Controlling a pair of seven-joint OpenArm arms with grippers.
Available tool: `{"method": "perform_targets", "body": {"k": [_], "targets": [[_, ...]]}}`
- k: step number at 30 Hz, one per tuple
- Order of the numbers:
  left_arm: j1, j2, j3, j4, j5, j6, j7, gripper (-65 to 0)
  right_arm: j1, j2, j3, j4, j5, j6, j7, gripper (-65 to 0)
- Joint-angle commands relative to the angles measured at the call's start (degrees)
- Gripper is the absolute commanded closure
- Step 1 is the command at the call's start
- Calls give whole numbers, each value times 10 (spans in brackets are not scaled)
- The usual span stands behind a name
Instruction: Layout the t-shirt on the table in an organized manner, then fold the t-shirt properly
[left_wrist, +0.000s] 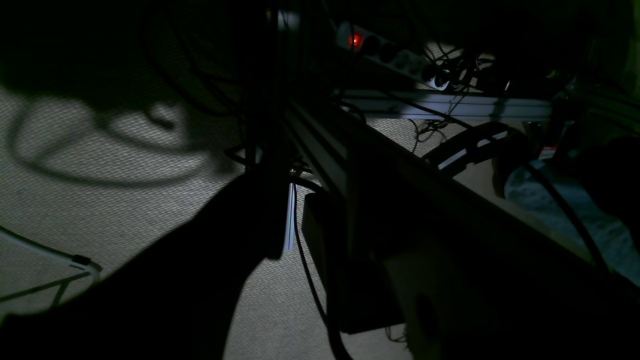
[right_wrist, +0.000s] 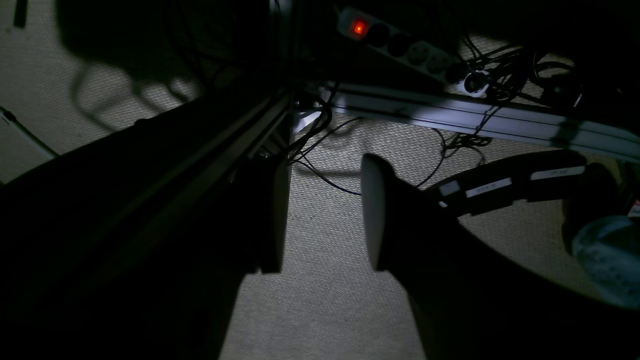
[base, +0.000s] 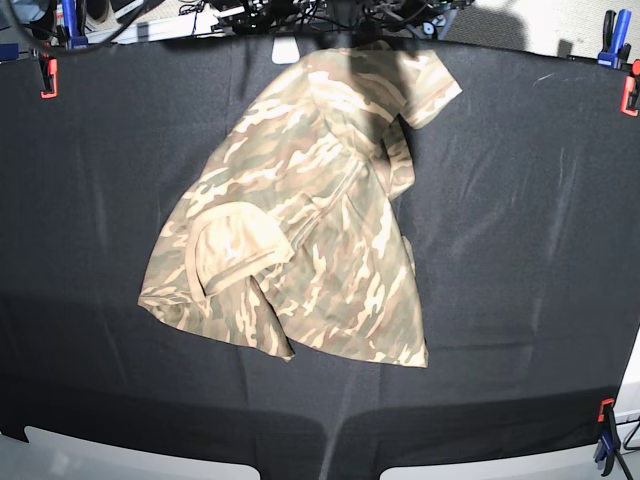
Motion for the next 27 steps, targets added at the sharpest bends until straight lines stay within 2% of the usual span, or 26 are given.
{"method": "perform_targets", "body": {"k": [1, 11, 16, 21, 27], "targets": [[1, 1, -1, 3, 1, -6, -3, -176, 3, 0, 1, 4, 2, 4, 6, -240], [3, 1, -1, 3, 1, -6, 2, -176, 13, 14, 1, 5, 4, 12, 6, -240], [14, -2, -1, 4, 1, -7, 1, -176, 11, 32, 1, 5, 4, 51, 7, -240], [59, -16, -1, 45, 1, -8, 1, -176, -7, 69, 2, 4, 3, 64, 7, -240], [125, -60, -1, 137, 1, -10, 1, -176, -59, 126, 2, 5, 4, 64, 15, -240]]}}
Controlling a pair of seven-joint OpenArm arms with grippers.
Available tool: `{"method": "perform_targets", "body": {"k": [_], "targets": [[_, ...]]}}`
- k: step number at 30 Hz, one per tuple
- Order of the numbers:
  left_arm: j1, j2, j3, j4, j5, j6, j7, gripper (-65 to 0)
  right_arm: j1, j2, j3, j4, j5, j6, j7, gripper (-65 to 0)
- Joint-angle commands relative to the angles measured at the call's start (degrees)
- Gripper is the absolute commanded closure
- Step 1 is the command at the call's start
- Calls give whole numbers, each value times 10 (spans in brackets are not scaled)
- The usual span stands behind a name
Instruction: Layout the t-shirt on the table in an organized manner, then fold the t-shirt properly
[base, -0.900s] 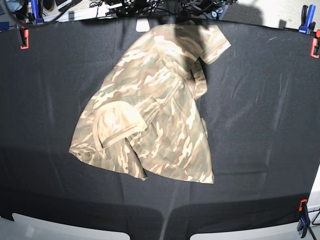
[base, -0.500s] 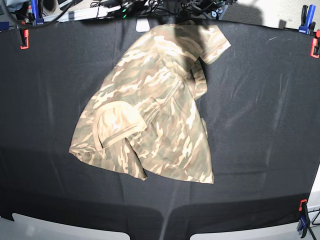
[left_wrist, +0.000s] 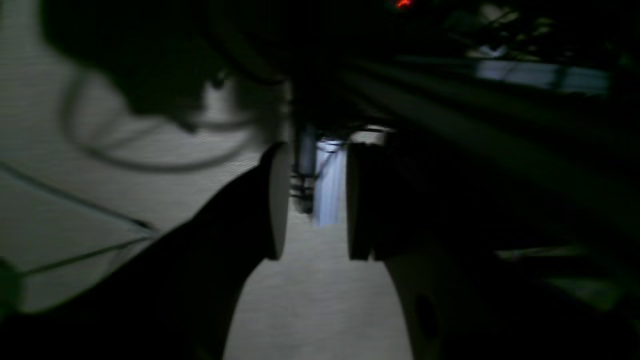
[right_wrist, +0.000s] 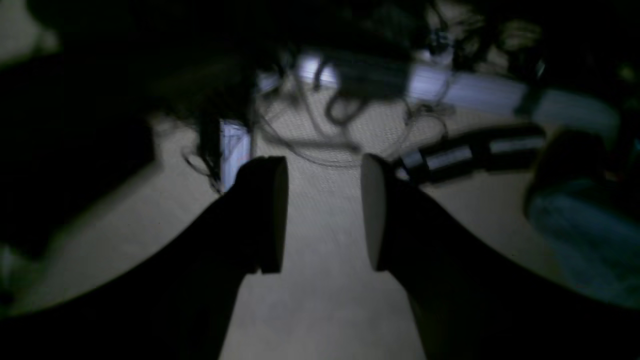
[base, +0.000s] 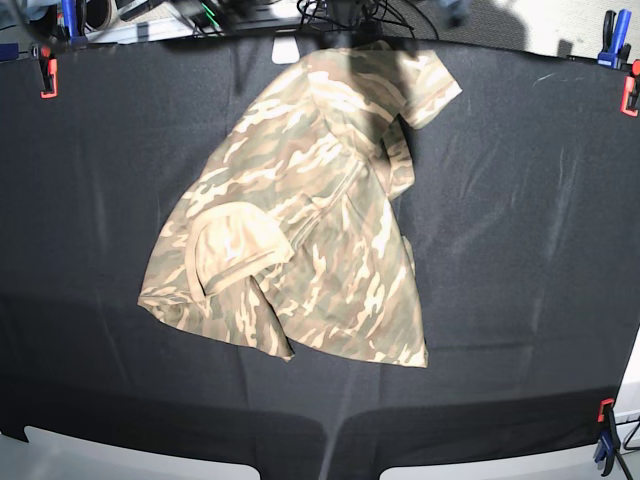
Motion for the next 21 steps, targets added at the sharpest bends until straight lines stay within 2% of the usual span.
{"method": "perform_targets", "body": {"k": [1, 5, 7, 9, 14, 15, 21], "targets": [[12, -10, -1, 16, 0, -3, -7, -176, -12, 16, 2, 1, 2, 2, 10, -240], [47, -36, -1, 43, 0, -3, -7, -176, -59, 57, 1, 1, 2, 5, 58, -240], [65, -45, -1, 52, -2, -3, -7, -176, -83, 76, 2, 1, 2, 22, 100, -240], [86, -52, -1, 62, -1, -3, -7, -176, -109, 97, 2, 1, 2, 66, 144, -240], [160, -69, -1, 126, -2, -3, -7, -176, -174, 158, 2, 1, 4, 222, 271, -240], [179, -71, -1, 147, -2, -3, -7, -176, -187, 170, 2, 1, 4, 234, 304, -240], [291, -78, -1, 308, -2, -3, -7, -176, -251, 233, 5, 1, 4, 234, 505, -240]]}}
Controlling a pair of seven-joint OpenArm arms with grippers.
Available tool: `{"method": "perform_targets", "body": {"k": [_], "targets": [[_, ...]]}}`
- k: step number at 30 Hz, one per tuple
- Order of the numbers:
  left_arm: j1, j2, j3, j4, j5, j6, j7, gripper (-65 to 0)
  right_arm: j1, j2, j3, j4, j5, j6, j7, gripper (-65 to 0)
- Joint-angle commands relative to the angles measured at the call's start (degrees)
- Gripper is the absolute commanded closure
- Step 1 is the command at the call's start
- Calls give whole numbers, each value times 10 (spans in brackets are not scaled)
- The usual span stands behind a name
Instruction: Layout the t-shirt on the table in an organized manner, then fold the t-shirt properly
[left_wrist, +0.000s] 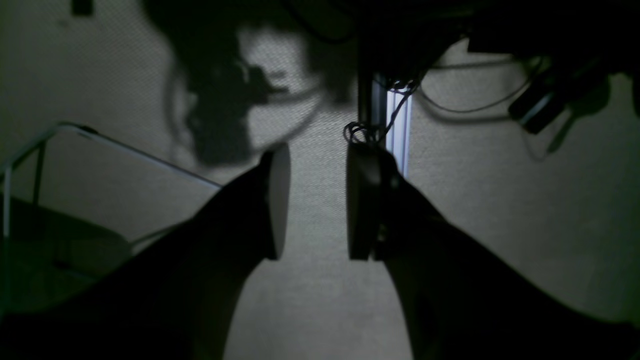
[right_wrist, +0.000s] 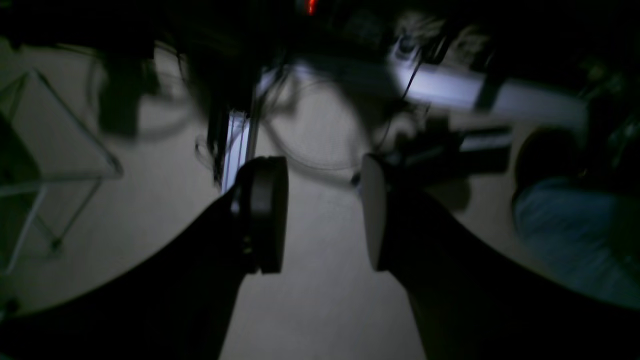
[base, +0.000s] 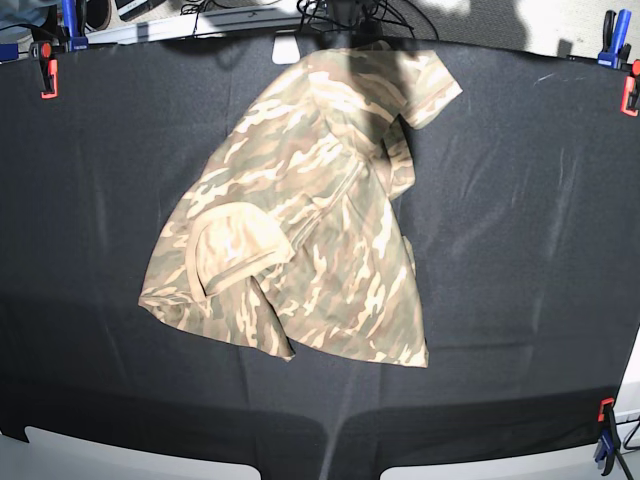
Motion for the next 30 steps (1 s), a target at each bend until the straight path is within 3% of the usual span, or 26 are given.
{"method": "perform_targets", "body": {"k": [1, 9, 17, 27, 30], "targets": [[23, -3, -2, 33, -1, -2, -11, -176, -16, 21, 7, 0, 5, 3, 24, -240], [116, -3, -2, 214, -21, -2, -11, -176, -89, 57, 138, 0, 3, 3, 35, -240], [125, -3, -2, 271, -22, -2, 12, -176, -167, 68, 252, 3, 3, 3, 37, -240], [125, -1, -2, 281, -86, -8, 22, -176, -256, 62, 282, 145, 3, 3, 29, -239], [125, 0, -2, 281, -86, -55, 22, -176, -252, 46, 282, 194, 3, 3, -35, -239]]}}
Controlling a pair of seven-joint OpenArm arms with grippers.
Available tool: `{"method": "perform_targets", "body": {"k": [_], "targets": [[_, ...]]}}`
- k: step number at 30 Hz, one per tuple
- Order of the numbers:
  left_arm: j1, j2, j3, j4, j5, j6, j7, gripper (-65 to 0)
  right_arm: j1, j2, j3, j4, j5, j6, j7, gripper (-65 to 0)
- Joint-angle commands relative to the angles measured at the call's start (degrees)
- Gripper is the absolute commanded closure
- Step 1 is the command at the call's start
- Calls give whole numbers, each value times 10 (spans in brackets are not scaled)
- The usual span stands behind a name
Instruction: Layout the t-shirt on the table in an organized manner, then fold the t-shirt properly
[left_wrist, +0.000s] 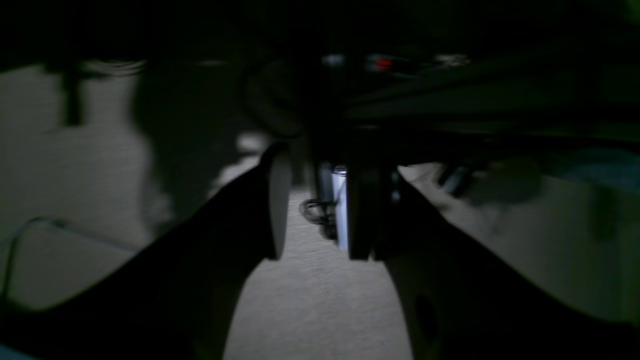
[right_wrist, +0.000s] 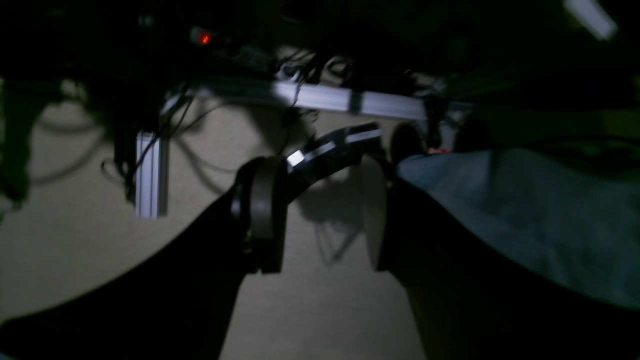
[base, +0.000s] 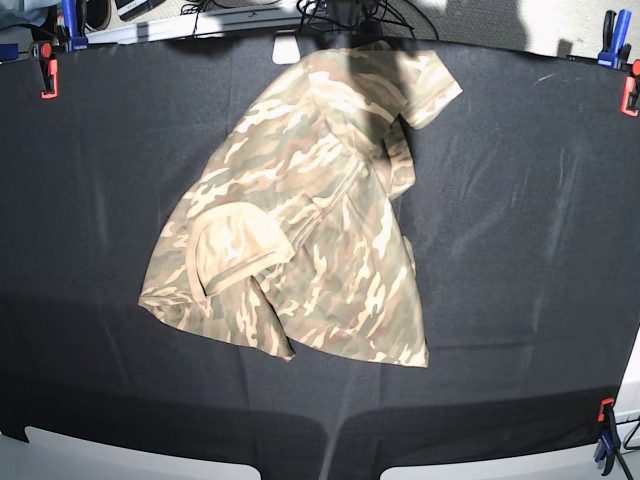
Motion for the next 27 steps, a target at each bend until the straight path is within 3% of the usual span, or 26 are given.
{"method": "perform_targets", "body": {"k": [1, 5, 15, 27], "targets": [[12, -1, -1, 6, -3, -22, -11, -176, -13, -2, 4, 16, 3, 3, -21, -239], [12, 8, -1, 6, -3, -57, -11, -176, -13, -44, 3, 92, 3, 3, -110, -239], [10, 16, -1, 6, -3, -57, -11, -176, -25, -142, -1, 241, 0, 3, -142, -239], [0, 16, -1, 6, -3, -57, -9, -176, -71, -157, -2, 497, 2, 3, -144, -239]]}}
